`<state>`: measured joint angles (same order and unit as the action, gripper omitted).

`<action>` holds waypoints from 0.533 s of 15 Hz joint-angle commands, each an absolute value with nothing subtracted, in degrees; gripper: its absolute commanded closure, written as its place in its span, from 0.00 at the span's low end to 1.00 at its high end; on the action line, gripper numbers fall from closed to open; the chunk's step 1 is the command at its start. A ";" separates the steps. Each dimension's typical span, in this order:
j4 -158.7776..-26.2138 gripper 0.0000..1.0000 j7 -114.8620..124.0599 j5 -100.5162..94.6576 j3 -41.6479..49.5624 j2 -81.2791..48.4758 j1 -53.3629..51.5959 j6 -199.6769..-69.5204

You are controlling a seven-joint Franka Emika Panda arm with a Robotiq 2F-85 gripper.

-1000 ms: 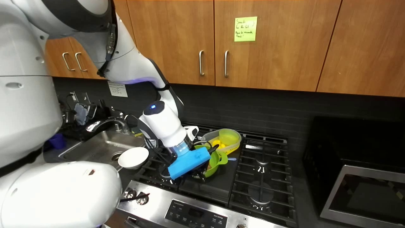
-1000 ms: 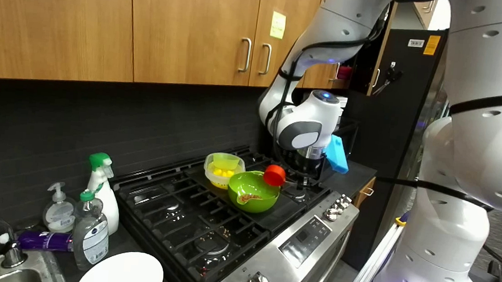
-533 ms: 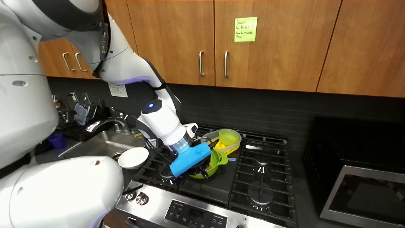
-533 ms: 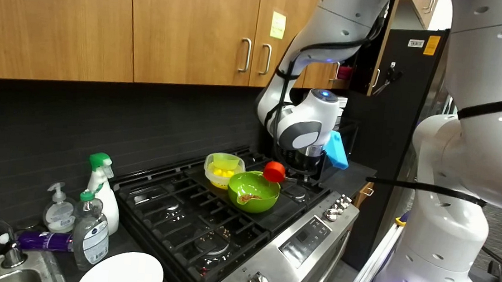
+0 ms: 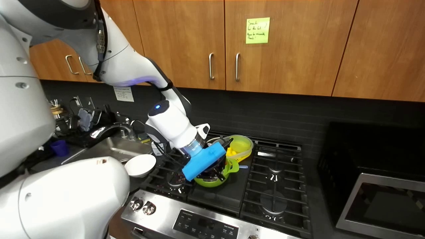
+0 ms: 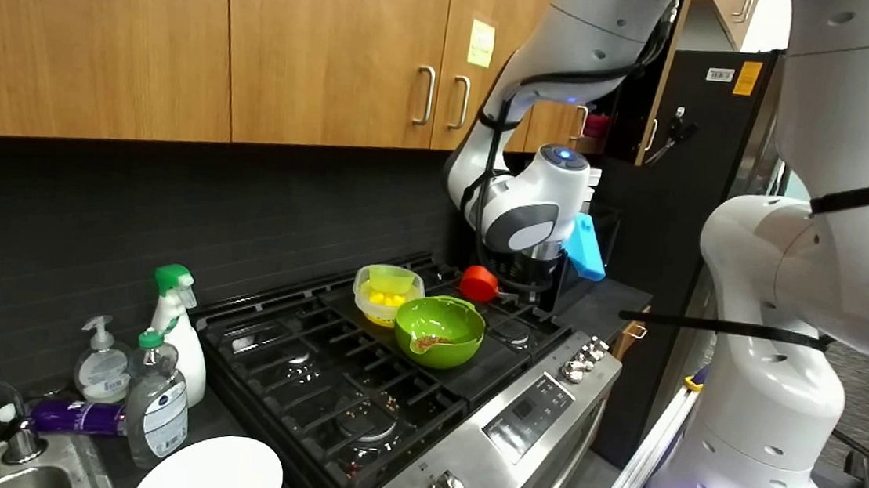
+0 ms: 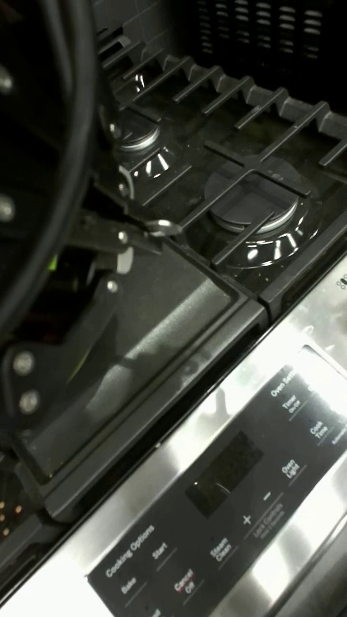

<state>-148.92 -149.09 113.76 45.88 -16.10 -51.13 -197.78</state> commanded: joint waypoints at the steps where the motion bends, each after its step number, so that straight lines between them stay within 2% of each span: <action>1: -148.08 0.99 -149.10 114.32 52.68 -23.17 -58.63 -198.28; 8: -149.44 0.99 -149.04 113.95 59.60 -31.36 -66.78 -198.21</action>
